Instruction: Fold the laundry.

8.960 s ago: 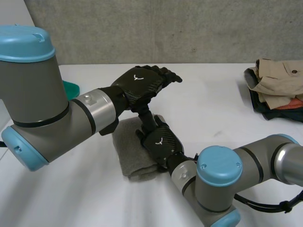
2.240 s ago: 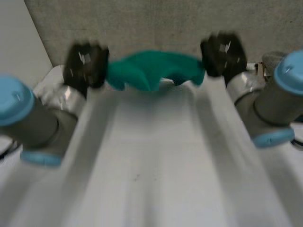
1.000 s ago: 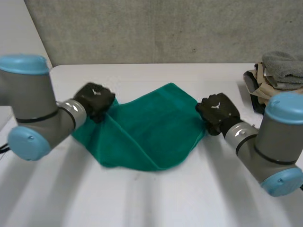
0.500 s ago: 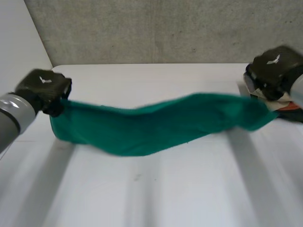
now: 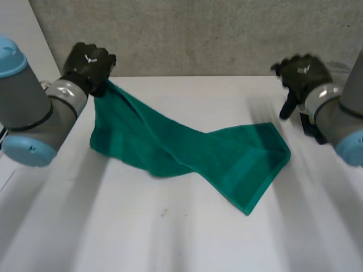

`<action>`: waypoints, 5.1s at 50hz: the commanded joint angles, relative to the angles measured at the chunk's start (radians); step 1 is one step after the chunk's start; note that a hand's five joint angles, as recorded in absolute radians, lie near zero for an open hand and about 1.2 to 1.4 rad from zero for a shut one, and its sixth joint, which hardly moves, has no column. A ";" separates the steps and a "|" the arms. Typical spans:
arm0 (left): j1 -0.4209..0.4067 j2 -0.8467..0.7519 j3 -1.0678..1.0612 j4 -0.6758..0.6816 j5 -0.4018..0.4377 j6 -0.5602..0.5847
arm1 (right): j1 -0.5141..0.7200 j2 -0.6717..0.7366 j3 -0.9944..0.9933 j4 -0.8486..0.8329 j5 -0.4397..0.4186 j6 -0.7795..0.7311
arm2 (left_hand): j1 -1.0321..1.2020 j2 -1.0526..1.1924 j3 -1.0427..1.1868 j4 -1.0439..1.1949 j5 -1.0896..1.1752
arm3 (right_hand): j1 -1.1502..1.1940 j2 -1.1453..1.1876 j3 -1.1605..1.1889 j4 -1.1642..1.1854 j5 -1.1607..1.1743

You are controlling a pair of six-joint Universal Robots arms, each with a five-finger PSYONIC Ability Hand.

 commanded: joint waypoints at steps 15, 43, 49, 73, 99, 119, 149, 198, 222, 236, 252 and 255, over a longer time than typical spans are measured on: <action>0.021 0.131 -0.200 0.008 0.004 -0.007 | 0.133 -0.107 0.606 -0.224 -0.023 0.197 | 0.250 0.201 0.203 0.197 0.223 | 0.094 0.112 0.110 0.111 0.097; 0.023 0.128 -0.205 0.005 0.002 -0.010 | 0.153 0.051 0.544 -0.381 -0.005 0.173 | 0.250 0.201 0.203 0.197 0.223 | 0.658 0.676 0.674 0.675 0.660; 0.026 0.131 -0.207 -0.003 0.001 -0.010 | 0.146 0.057 0.534 -0.401 0.012 0.122 | 0.250 0.201 0.203 0.197 0.223 | 0.702 0.720 0.718 0.719 0.705; 0.026 0.142 -0.222 0.005 0.004 -0.010 | 0.236 0.031 0.518 -0.263 0.026 0.395 | 0.250 0.201 0.203 0.197 0.223 | 0.121 0.139 0.137 0.138 0.124; 0.027 0.150 -0.234 0.008 0.005 -0.010 | 0.228 0.114 0.466 -0.431 0.118 0.207 | 0.250 0.201 0.203 0.197 0.223 | 0.488 0.506 0.504 0.505 0.491; 0.096 0.343 -0.323 -0.069 0.010 -0.002 | 0.110 -0.233 0.302 -0.134 0.070 -0.250 | 0.250 0.201 0.203 0.197 0.223 | 1.171 1.189 1.187 1.188 1.174; 0.098 0.047 0.091 0.237 0.064 0.107 | -0.029 0.056 -0.370 -0.171 0.042 -0.085 | 0.250 0.201 0.203 0.197 0.223 | 1.171 1.189 1.187 1.188 1.174; 0.066 0.612 -0.834 -0.472 -0.001 0.277 | -0.172 -0.431 0.546 0.377 -0.122 -0.585 | 0.250 0.201 0.203 0.197 0.223 | 1.171 1.189 1.187 1.188 1.174; -0.002 -0.187 -0.145 0.180 0.058 0.341 | -0.058 0.212 0.038 -0.074 0.073 -0.382 | 0.250 0.201 0.203 0.197 0.223 | 1.171 1.189 1.187 1.188 1.174; -0.048 -0.370 0.103 0.179 -0.042 0.335 | -0.016 0.396 -0.131 -0.342 0.102 -0.372 | -0.972 -1.021 -1.018 -1.024 -0.999 | -0.051 -0.033 -0.035 -0.034 -0.048; -0.051 -0.074 -0.225 0.135 -0.171 0.202 | -0.077 0.027 0.225 -0.056 -0.003 -0.202 | -0.972 -1.021 -1.018 -1.024 -0.999 | -0.008 0.009 0.007 0.008 -0.006; -0.046 -0.016 -0.306 0.138 -0.127 0.152 | -0.156 0.004 0.294 0.042 -0.055 -0.148 | -0.972 -1.021 -1.018 -1.024 -0.999 | 0.083 0.100 0.098 0.099 0.085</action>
